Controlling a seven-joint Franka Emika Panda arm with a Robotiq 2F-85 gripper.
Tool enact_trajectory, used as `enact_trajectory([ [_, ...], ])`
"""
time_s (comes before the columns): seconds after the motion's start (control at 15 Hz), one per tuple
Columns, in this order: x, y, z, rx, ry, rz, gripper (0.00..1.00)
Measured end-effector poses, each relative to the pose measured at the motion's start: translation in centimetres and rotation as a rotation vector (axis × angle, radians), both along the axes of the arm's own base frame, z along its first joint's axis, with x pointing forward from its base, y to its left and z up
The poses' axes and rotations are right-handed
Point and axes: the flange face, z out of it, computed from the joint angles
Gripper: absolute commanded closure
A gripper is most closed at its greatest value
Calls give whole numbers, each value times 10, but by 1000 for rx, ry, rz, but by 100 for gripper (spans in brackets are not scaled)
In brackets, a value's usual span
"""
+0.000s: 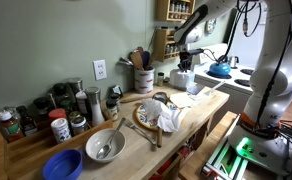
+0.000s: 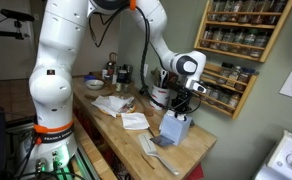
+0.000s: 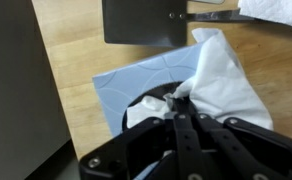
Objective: Push the napkin inside the blue box
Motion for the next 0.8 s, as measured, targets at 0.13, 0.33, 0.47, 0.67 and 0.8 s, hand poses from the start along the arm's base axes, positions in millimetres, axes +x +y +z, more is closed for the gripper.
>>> enact_trajectory([
  [0.13,1,2,-3,4,5,14,100],
  [0.33,2,6,-12,10,21,28,100],
  [0.47,2,6,-22,14,37,28,74],
  [0.67,1,1,-23,19,35,16,60],
  [0.8,-1,-7,-21,22,26,-2,45],
])
